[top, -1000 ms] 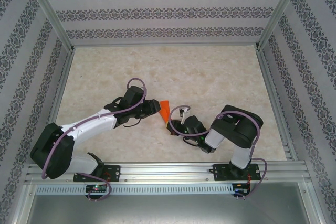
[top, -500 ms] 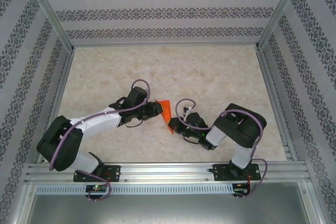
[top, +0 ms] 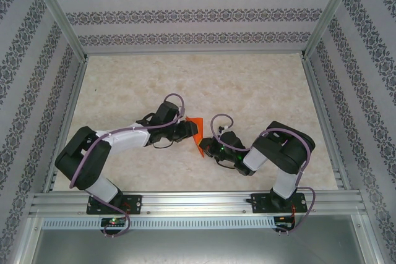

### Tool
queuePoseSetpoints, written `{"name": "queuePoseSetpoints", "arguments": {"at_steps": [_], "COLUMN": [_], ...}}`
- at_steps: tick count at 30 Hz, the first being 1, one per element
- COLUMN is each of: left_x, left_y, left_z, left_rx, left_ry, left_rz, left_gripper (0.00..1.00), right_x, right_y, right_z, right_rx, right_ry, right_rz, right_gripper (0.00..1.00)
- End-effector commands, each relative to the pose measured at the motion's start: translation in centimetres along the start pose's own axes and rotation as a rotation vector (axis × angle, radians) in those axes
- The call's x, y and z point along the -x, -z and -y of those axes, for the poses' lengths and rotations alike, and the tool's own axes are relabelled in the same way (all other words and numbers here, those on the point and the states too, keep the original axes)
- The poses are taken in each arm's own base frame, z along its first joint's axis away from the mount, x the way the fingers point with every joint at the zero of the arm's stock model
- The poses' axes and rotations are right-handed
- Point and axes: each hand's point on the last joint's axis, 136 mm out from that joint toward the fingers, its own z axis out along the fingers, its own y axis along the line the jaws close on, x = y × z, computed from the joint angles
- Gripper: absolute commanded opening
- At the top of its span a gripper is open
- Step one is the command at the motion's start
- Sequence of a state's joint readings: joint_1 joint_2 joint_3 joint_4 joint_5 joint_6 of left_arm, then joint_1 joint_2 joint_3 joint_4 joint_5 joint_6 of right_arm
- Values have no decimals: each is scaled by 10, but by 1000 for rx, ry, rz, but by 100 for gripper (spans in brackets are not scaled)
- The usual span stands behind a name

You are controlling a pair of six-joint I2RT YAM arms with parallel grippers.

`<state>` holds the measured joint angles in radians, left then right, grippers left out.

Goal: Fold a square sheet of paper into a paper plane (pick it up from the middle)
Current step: Fold the wing for the fifth time at the center of the table.

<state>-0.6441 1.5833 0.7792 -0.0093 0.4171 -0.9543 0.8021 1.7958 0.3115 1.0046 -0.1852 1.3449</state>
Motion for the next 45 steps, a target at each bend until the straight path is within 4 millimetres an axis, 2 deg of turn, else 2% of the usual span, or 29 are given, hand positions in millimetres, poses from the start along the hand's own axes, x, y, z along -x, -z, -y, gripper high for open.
{"name": "queuePoseSetpoints", "arguments": {"at_steps": [1, 6, 12, 20, 26, 29, 35, 43, 45], "left_x": [8, 11, 15, 10, 10, 10, 13, 15, 14], "left_y": [-7, -18, -21, -36, -42, -41, -34, -9, -4], "left_z": [24, 23, 31, 23, 24, 24, 34, 50, 49], "left_rx": [-77, -80, -103, -100, -106, -105, -126, -159, -153], "left_ry": [-62, -62, -86, -85, -95, -97, -109, -146, -149], "left_rz": [7, -3, 1, -34, -53, -52, -38, 8, 27], "left_gripper": [47, 47, 48, 48, 47, 48, 48, 50, 50], "right_x": [-7, -5, -4, -1, -1, 0, 3, 4, 5], "right_y": [5, 10, 11, 13, 16, 19, 28, 28, 26], "right_z": [22, 19, 17, 13, 12, 15, 25, 15, 6], "right_rx": [-89, -101, -111, -98, -108, -141, -205, -102, -56], "right_ry": [-9, 5, -8, -6, 15, 31, 36, -67, -82], "right_rz": [-35, -31, -36, -21, -20, -17, 3, 2, -10], "right_gripper": [0, 1, 4, 8, 16, 16, 0, 0, 0]}}
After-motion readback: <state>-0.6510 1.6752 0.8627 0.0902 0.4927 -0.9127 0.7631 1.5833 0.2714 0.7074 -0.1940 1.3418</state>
